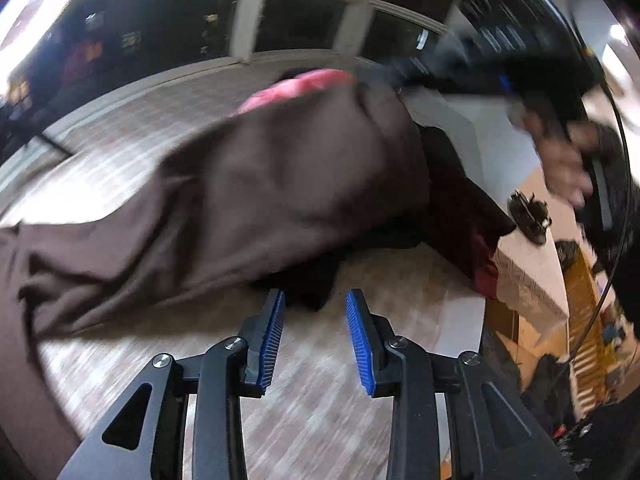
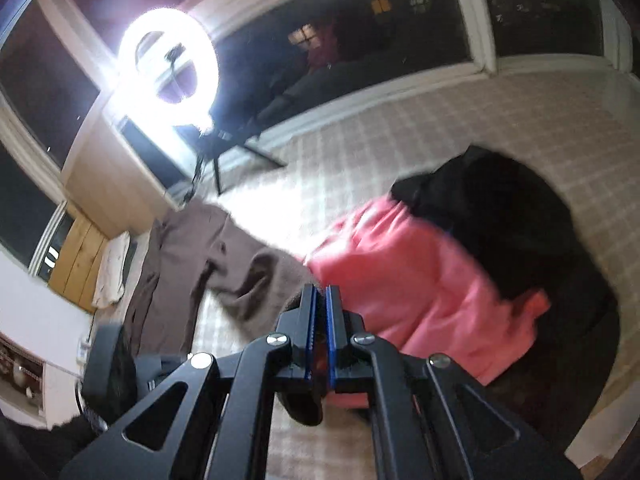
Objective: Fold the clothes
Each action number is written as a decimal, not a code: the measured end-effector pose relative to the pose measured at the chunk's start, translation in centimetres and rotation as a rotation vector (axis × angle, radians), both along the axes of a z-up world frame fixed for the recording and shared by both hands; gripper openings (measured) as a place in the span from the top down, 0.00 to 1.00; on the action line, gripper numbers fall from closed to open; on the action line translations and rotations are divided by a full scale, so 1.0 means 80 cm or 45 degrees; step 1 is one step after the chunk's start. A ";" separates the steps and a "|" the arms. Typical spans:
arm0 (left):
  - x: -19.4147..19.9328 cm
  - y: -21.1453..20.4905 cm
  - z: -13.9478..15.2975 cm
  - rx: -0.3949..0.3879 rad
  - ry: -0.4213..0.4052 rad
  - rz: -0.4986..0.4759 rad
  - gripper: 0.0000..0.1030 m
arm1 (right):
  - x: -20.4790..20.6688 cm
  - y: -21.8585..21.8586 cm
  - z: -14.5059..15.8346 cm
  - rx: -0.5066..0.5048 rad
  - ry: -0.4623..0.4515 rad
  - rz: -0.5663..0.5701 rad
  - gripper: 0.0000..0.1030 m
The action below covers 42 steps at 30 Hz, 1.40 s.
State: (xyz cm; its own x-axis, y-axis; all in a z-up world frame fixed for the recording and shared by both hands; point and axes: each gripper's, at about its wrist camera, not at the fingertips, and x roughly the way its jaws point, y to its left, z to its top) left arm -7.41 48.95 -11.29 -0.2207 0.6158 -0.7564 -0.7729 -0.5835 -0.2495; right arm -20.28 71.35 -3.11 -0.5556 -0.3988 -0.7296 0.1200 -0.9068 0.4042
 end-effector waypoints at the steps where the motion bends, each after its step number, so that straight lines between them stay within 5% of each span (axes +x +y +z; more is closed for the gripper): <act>1: 0.002 0.002 -0.002 -0.005 -0.001 -0.002 0.70 | -0.008 0.001 -0.004 0.023 -0.025 -0.002 0.95; 8: -0.004 -0.024 0.013 0.056 -0.004 0.137 0.70 | -0.018 -0.013 -0.025 -0.187 -0.202 0.118 0.95; 12: -0.007 -0.015 0.042 0.154 0.047 0.145 0.56 | -0.021 -0.041 -0.018 -0.186 -0.211 0.178 0.95; 20: -0.022 0.050 0.076 0.249 0.066 0.107 0.55 | -0.012 -0.064 -0.004 -0.141 -0.206 0.233 0.92; 22: -0.026 0.055 0.072 0.256 0.041 0.117 0.64 | -0.014 -0.063 -0.001 -0.151 -0.212 0.253 0.92; 24: -0.029 0.055 0.065 0.263 0.014 0.123 1.00 | -0.016 -0.063 -0.001 -0.168 -0.216 0.283 0.92; 28: -0.031 0.038 0.057 0.295 -0.002 0.167 1.00 | -0.026 -0.062 -0.001 -0.203 -0.235 0.333 0.92; 32: -0.022 0.016 0.060 0.316 0.015 0.174 1.00 | -0.040 -0.057 0.008 -0.177 -0.209 0.320 0.78; 38: -0.025 -0.001 0.054 0.323 -0.018 0.241 1.00 | -0.054 -0.064 0.001 -0.025 -0.241 0.316 0.78; 42: -0.021 0.014 0.053 0.318 -0.036 0.248 0.81 | -0.046 -0.038 0.003 0.026 -0.220 0.206 0.78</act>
